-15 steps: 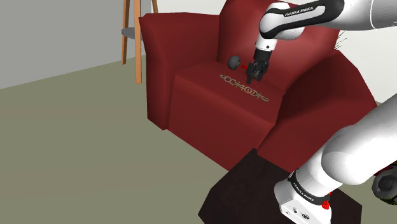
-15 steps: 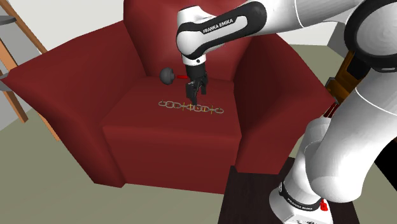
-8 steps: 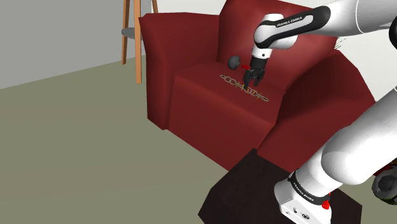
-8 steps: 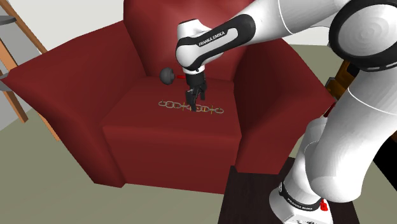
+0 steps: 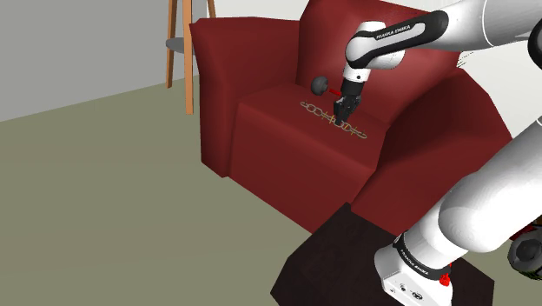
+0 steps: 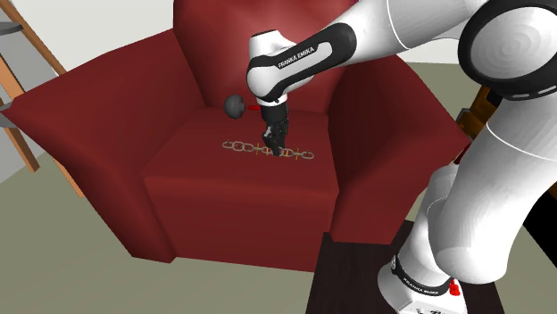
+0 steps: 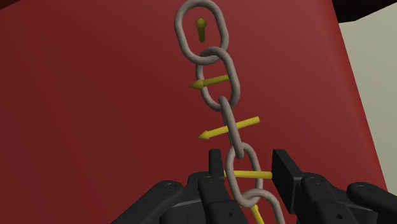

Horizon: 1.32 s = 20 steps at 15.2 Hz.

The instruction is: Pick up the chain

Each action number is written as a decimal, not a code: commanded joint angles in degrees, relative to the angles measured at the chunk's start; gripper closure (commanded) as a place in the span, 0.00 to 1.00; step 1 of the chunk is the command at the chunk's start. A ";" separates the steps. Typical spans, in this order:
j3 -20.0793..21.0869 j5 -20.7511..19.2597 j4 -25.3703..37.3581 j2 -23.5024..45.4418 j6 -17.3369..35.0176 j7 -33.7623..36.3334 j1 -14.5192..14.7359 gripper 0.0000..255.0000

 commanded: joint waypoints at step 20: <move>0.42 -0.89 7.94 -3.58 -11.42 0.74 0.20 1.00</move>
